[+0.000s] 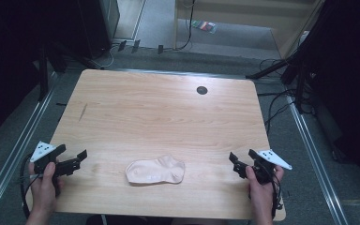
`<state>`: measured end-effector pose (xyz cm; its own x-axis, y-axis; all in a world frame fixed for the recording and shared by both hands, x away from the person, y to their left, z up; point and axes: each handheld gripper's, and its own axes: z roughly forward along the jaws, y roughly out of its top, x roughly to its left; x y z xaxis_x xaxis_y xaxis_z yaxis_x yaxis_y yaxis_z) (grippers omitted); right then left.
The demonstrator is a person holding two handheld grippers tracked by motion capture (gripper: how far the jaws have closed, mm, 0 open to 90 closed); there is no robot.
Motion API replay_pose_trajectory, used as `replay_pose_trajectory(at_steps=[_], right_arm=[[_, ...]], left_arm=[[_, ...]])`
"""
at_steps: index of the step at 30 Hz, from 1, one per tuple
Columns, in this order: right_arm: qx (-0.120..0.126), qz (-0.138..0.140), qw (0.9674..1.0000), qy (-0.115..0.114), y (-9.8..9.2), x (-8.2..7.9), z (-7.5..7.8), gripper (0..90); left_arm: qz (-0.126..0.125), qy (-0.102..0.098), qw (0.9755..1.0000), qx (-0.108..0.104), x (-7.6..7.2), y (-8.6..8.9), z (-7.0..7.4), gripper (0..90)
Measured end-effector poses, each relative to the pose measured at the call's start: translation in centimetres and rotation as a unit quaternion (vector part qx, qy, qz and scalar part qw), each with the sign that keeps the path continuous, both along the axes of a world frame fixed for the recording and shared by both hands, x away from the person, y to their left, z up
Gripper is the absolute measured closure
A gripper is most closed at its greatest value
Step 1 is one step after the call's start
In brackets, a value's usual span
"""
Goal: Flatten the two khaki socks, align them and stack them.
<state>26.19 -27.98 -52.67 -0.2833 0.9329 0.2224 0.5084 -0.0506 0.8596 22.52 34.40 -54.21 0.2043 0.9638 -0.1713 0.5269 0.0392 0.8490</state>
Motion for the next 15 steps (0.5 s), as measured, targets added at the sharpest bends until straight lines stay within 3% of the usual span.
replay_pose_trajectory(at_steps=[7,11,15], right_arm=[[-0.007,-0.018,0.9998,0.006,-1.8,-0.7,-0.5,15.2],[-0.023,-0.023,0.9994,0.012,-2.5,-1.4,-1.2,15.3],[-0.026,-0.023,0.9993,0.014,-3.1,-2.1,-1.7,15.3]], left_arm=[[-0.001,0.009,0.9999,0.011,-0.4,0.8,-0.2,9.6],[-0.009,0.017,0.9988,0.044,-1.0,0.8,-0.4,9.6],[-0.017,0.023,0.9981,0.055,-1.5,1.1,-0.6,9.6]])
